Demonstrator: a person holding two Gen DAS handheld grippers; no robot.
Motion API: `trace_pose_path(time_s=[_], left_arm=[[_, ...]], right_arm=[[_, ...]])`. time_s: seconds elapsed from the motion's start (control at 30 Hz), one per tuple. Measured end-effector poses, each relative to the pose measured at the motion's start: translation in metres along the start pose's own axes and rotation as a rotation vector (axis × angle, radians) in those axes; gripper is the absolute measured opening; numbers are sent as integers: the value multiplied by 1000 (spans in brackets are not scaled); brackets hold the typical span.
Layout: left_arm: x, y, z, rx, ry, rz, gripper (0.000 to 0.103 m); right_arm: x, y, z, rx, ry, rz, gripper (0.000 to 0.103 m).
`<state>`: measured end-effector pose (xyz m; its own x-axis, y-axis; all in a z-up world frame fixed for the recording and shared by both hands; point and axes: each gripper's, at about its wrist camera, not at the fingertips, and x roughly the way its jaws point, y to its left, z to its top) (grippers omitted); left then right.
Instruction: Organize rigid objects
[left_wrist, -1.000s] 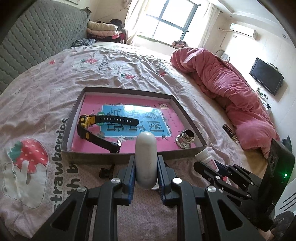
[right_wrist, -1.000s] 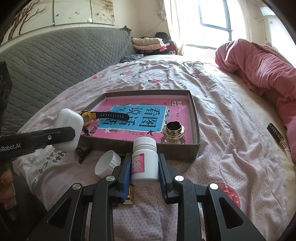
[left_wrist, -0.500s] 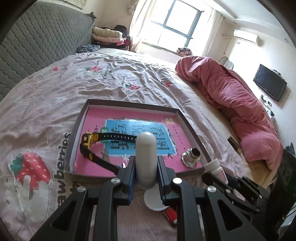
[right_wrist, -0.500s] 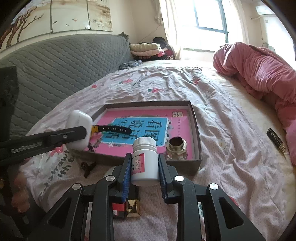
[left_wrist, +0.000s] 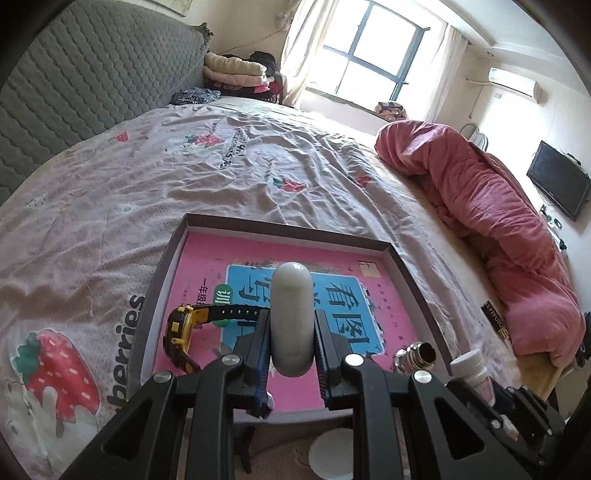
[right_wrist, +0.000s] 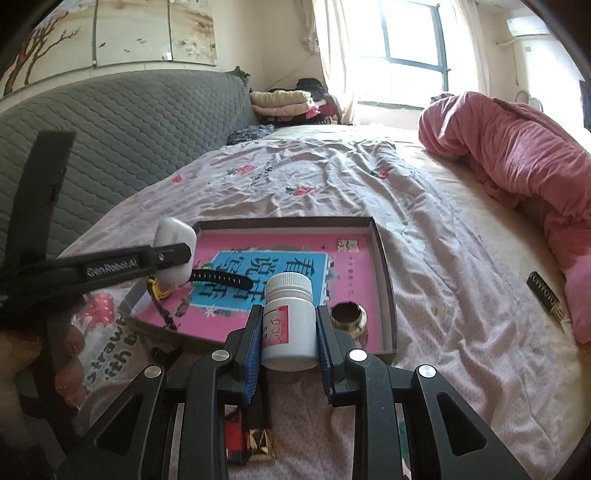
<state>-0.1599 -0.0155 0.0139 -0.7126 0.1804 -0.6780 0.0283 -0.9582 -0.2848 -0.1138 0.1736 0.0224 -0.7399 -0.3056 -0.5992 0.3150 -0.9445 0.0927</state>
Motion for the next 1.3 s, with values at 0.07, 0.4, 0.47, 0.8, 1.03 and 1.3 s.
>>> trace_pose_path(time_s=[0.07,0.4,0.47,0.8,1.03,1.3], left_arm=[[6,3,-4,-5,12,8,22],[32,13,-17,23,104,38,22],[37,16,-17,19,118,39,22],[41,24,-18,32,143,37,22],[43,21,-18,43,152,34,22],[45,16,-18,65,167,48,22]], right_arm=[[4,1,5,5,-3,-5,27],[32,12,23,0,7,-4,27],[39,14,25,1,22,-4,27],[73,22,16,-21,145,-18,27],[87,22,10,-11,203,-19,27],[100,20,5,-26,281,-77,27]])
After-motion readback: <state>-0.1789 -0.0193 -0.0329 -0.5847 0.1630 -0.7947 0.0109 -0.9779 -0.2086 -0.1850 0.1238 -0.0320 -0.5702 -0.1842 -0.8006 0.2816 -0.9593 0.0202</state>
